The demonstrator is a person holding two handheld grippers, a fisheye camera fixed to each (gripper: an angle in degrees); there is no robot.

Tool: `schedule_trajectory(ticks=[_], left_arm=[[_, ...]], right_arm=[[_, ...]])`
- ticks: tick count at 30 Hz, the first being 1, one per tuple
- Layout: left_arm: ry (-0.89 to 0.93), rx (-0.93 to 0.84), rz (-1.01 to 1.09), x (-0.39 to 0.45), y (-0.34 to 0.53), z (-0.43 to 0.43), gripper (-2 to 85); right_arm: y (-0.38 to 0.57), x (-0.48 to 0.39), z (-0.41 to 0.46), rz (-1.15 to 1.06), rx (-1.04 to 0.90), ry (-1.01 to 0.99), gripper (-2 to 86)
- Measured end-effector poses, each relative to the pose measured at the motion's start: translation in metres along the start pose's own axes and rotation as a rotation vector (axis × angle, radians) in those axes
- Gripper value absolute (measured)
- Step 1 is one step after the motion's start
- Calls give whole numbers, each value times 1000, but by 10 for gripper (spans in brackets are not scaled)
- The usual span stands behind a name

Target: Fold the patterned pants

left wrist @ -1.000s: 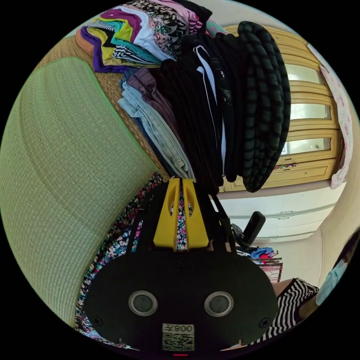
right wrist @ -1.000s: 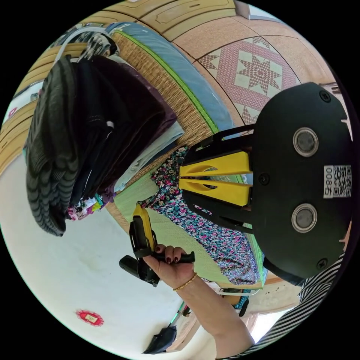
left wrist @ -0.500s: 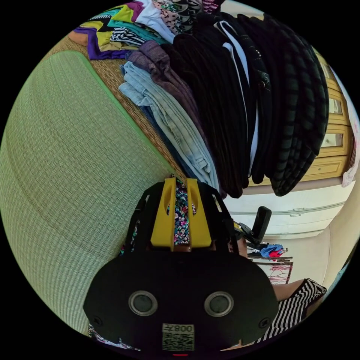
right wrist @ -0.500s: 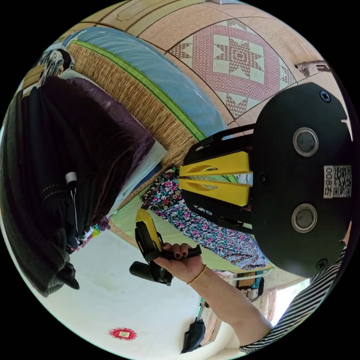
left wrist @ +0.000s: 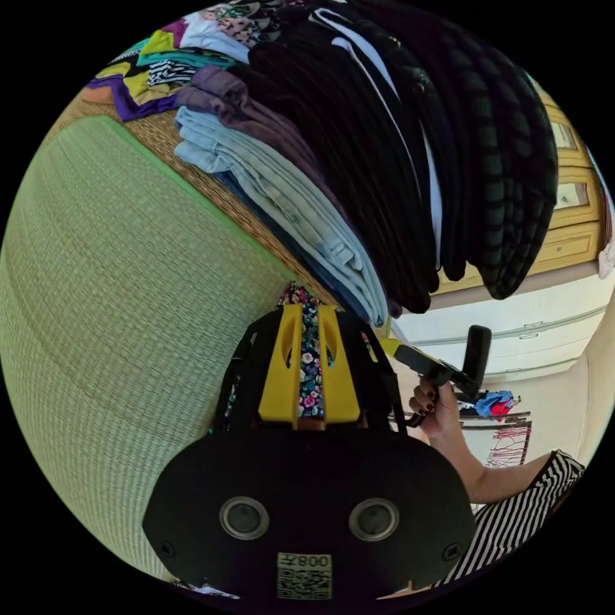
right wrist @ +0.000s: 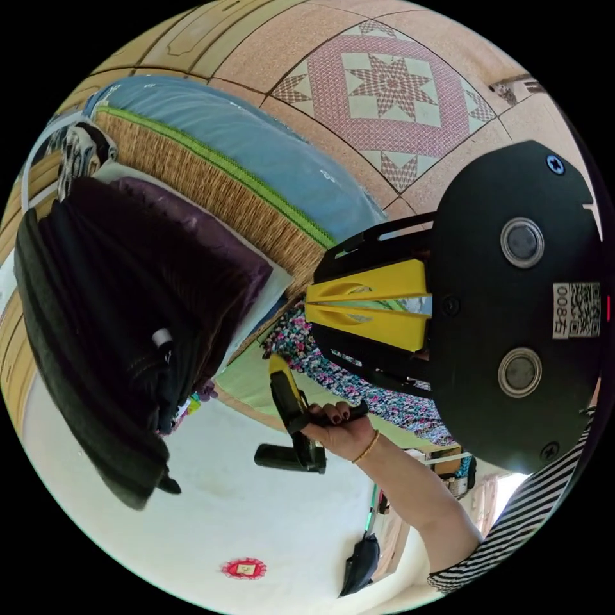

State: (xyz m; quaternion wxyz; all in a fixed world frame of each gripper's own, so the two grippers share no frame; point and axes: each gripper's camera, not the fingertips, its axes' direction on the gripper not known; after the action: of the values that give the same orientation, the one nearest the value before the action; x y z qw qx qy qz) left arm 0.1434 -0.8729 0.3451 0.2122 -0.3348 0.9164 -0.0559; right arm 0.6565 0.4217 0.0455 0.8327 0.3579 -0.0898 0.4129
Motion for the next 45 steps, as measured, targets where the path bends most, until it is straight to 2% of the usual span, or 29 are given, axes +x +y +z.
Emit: schedule_trajectory(ticks=[4, 7, 8, 13, 18, 25, 28, 37, 41, 45], left_arm=[[23, 8, -21, 1, 10, -6, 34], [46, 49, 6, 5, 29, -21, 38], [58, 58, 8, 5, 35, -26, 39], [167, 204, -8, -4, 149, -80, 48], [22, 225, -206, -21, 290, -131, 52], [-232, 300, -554, -47, 436, -206, 58], [-295, 244, -658, -63, 476, -207, 52], [-156, 360, -649, -65, 551, -217, 36], [-104, 389, -627, -64, 575, -224, 39], [-60, 447, -624, -63, 607, -239, 44]], right_arm=[[-15, -34, 16, -113, -60, 41, 1], [-26, -35, 33, -105, -105, 144, 1], [-28, -34, 33, -101, -103, 122, 1], [-31, -42, 21, -97, -78, 100, 1], [-27, -78, 12, -184, -84, 5, 1], [7, -213, 77, -550, -396, -299, 7], [26, -277, 112, -687, -528, -365, 18], [64, -432, 213, -1026, -803, -324, 71], [76, -469, 255, -1068, -918, -278, 75], [84, -488, 272, -1066, -1021, -327, 69]])
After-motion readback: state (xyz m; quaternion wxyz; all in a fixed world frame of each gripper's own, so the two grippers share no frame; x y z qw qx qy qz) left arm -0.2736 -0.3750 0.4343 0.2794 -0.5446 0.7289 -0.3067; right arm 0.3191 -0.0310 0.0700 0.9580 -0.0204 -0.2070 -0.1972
